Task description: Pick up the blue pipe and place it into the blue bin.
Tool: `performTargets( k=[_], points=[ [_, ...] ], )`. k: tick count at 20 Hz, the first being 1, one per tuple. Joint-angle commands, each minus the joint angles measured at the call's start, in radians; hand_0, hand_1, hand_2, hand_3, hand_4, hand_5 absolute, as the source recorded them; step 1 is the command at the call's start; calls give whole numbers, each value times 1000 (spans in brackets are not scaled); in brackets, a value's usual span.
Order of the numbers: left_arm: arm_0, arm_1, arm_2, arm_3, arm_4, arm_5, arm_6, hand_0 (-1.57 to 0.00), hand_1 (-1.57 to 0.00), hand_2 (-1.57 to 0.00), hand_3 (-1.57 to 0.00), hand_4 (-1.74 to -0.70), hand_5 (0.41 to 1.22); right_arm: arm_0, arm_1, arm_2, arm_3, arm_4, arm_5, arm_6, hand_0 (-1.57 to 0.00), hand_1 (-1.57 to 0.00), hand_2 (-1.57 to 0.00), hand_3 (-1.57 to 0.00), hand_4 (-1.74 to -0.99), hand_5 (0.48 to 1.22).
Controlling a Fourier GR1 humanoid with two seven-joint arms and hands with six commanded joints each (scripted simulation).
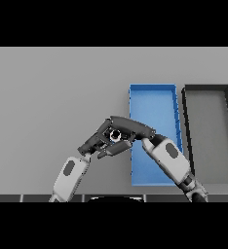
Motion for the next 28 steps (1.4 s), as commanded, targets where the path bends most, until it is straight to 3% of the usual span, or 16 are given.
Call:
performTargets(
  k=[1,5,10,11,12,15,18,21,25,27,28],
  points=[
    [-3,-6,6,11,3,-9,-20,-1571,-1571,-1571,-1464,-1713,1221,-4,-11,6,-4,6,-6,8,-1425,-1425,-1432,-1304,-1665,987],
    [-7,-24,22,7,-22,-22,-2,-1571,-1571,-1571,-1433,-1728,1221,-6,-23,37,7,44,-21,-105,-1511,-1511,-1514,-1462,-1710,1125],
    [12,-25,15,-17,-83,-1,-37,-1571,-1571,-1571,-1454,-1724,1221,13,-11,45,-12,77,-65,-137,-1551,-1551,-1552,-1535,-1731,1190],
    [14,-9,24,-25,-104,-1,-48,-1462,-1342,-1293,-1166,-1599,1221,8,-11,41,-10,83,-73,-138,-1555,-1555,-1556,-1542,-1733,1196],
    [11,-1,27,-27,-105,-26,-43,-1169,-1073,-1034,-933,-1475,1221,9,-6,47,-19,88,-83,-119,-1558,-1558,-1559,-1548,-1734,1201],
    [4,-1,34,-13,-134,-92,-37,-598,-549,-529,-477,-1206,1221,14,-2,40,-31,75,-84,-46,-1565,-1565,-1565,-1559,-1738,1211],
    [14,-9,43,-13,-164,-93,-31,-306,-281,-270,-244,-1047,938,24,16,39,-36,102,-71,-18,-1568,-1568,-1568,-1565,-1739,1216],
    [14,-12,59,-20,-141,-93,9,-156,-143,-138,-124,-980,704,23,45,31,-32,134,-54,15,-1569,-1569,-1569,-1568,-1740,1218],
    [19,-20,64,-39,-127,-89,53,-63,-58,-56,-50,-955,538,50,85,1,-36,132,-25,26,-1570,-1570,-1570,-1570,-1741,1220],
    [26,-12,61,-26,-142,-83,34,-40,-37,-35,-32,-938,495,54,118,-28,-29,108,-14,49,-1571,-1571,-1571,-1570,-1741,1220],
    [18,-20,58,-13,-151,-75,42,-32,-29,-28,-25,-928,484,39,134,-54,-37,60,-15,92,-1571,-1571,-1571,-1570,-1741,1220]
  ],
)
